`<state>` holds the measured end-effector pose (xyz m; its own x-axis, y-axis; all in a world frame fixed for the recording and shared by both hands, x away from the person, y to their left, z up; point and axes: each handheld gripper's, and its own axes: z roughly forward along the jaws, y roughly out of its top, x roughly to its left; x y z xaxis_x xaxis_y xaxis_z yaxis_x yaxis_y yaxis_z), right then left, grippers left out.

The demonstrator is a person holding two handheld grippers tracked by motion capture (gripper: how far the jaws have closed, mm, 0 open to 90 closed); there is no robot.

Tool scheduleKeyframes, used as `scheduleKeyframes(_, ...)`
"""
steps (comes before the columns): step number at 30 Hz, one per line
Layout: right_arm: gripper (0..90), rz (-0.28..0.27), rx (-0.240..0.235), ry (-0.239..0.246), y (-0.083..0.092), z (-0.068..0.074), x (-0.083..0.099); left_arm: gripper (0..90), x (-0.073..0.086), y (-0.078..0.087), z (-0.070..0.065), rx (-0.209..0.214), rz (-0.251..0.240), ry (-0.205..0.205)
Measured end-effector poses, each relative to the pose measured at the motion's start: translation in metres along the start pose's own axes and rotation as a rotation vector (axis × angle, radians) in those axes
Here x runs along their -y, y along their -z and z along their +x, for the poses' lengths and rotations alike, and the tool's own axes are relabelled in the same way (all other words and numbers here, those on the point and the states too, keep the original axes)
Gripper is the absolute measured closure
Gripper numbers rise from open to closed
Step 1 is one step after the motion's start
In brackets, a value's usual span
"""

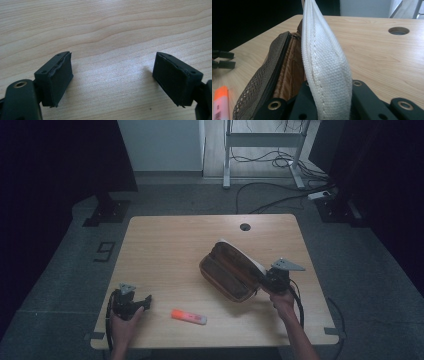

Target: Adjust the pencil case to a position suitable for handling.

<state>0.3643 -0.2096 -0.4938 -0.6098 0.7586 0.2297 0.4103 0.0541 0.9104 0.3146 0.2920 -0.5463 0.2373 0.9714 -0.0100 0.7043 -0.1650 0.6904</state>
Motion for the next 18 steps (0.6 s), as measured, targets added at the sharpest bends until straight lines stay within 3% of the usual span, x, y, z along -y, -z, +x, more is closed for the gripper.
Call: scheduleKeyframes(18,82.7,0.083,-0.027,0.048,-0.022,0.008,0.012,16.1,0.0,0.0,0.0,0.0,0.0,0.0)
